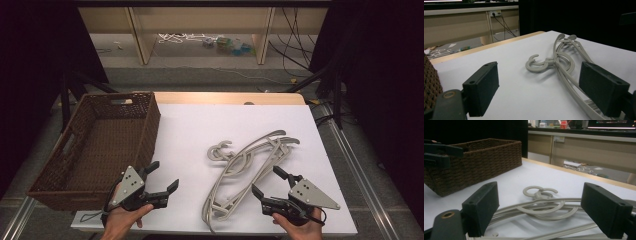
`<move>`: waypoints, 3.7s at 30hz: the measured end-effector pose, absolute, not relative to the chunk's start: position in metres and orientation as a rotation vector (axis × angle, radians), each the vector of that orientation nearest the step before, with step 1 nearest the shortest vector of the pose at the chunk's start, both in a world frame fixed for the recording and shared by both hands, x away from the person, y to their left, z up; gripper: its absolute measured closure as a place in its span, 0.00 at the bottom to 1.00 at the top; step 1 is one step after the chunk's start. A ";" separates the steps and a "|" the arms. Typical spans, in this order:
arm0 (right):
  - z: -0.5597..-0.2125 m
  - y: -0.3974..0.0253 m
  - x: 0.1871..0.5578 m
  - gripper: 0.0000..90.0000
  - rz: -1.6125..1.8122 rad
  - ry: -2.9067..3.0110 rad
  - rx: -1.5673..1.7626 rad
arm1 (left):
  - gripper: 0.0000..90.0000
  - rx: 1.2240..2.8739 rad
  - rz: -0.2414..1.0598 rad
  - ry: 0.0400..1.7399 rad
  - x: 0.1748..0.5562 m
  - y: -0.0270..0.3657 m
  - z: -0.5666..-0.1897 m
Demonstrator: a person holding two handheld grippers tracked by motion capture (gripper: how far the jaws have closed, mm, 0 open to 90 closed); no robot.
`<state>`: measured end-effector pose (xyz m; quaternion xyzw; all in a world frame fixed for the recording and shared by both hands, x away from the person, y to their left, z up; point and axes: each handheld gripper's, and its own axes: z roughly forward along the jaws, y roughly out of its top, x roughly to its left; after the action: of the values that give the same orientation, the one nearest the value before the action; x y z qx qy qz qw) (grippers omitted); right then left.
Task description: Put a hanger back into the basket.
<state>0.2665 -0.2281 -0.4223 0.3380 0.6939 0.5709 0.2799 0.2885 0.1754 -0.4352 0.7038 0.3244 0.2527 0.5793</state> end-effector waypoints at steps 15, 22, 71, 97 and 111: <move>-0.422 -0.230 0.265 0.18 1.521 1.838 0.913 | 0.18 1.635 0.571 0.772 0.291 0.172 -0.437; -0.422 -0.232 0.265 0.18 1.513 1.851 0.918 | 0.19 1.679 0.536 0.773 0.291 0.162 -0.435; -0.425 -0.238 0.264 0.21 1.500 1.842 0.956 | 0.53 2.314 0.269 0.786 0.379 0.020 -0.469; -0.425 -0.242 0.265 0.24 1.477 1.857 0.968 | 0.79 2.066 0.046 1.012 0.386 0.031 -0.472; -0.424 -0.246 0.266 0.24 1.473 1.870 0.981 | 0.79 2.018 0.078 0.990 0.384 0.040 -0.460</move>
<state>0.2660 -0.2457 -0.4244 0.3657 0.6974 0.5492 0.2796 0.3839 0.0403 -0.4596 0.8093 0.3972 0.0311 0.4316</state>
